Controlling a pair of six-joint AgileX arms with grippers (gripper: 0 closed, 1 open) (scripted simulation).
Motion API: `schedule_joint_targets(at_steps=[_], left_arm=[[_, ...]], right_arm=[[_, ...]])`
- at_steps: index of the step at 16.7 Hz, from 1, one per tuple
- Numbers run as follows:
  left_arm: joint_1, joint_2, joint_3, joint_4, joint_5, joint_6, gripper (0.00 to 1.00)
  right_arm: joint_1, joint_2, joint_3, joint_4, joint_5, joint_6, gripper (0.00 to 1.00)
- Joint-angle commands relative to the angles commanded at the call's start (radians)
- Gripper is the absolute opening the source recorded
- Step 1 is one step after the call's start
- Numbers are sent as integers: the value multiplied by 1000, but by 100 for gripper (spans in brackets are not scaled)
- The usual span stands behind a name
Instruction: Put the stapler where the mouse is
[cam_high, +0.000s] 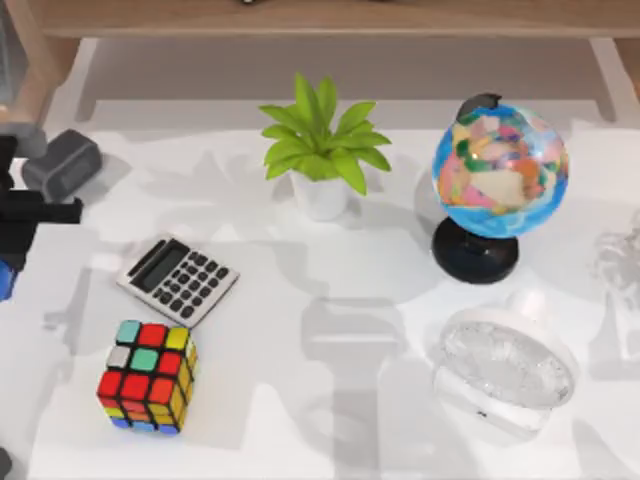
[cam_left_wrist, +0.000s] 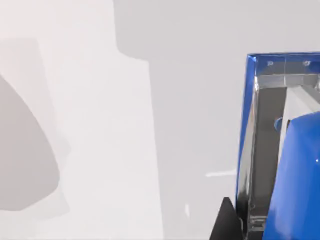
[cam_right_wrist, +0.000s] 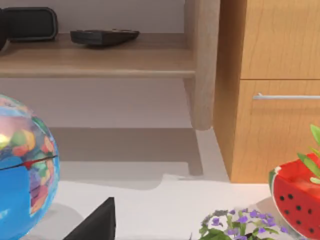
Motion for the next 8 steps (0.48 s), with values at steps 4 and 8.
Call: schedule_joint_targets(at_steps=[4,8], left_arm=[[70,29,-24,6,-8,66,0],[66,26,-21,6,-10,67,0]], right_arm=[[0,0,0,0,0,0,100],[0,0,0,0,0,0,100]])
